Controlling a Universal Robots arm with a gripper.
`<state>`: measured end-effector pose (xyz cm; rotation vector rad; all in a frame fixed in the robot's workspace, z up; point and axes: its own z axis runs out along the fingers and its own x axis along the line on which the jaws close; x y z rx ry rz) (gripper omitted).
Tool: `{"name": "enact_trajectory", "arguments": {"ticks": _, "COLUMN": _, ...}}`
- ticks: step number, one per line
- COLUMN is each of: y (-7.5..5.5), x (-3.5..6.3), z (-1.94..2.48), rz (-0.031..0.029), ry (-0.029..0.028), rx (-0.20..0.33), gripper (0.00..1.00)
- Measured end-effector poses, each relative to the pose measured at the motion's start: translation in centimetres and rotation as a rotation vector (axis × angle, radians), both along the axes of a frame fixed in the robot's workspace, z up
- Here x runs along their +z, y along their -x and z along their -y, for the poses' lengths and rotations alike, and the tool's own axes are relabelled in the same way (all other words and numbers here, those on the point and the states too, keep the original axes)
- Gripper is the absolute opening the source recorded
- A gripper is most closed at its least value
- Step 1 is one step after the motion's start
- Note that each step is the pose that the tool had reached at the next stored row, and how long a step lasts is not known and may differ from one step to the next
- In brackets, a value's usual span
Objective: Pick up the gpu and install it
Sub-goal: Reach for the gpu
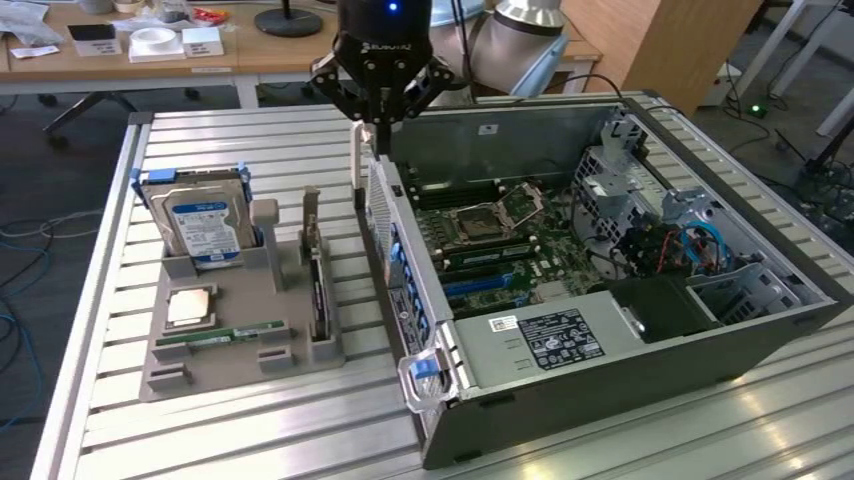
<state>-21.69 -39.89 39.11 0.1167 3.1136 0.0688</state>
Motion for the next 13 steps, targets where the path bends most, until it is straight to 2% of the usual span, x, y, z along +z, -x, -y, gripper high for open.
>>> {"name": "enact_trajectory", "arguments": {"ticks": 9, "y": 2.3, "x": -0.07, "z": 0.00, "rz": 0.0000, "ry": 0.0000, "rx": 0.000, "gripper": 0.11}}
{"name": "enact_trajectory", "arguments": {"ticks": 13, "y": 2.5, "x": -0.08, "z": 0.00, "rz": 0.0000, "ry": 0.0000, "rx": 0.000, "gripper": 0.11}}
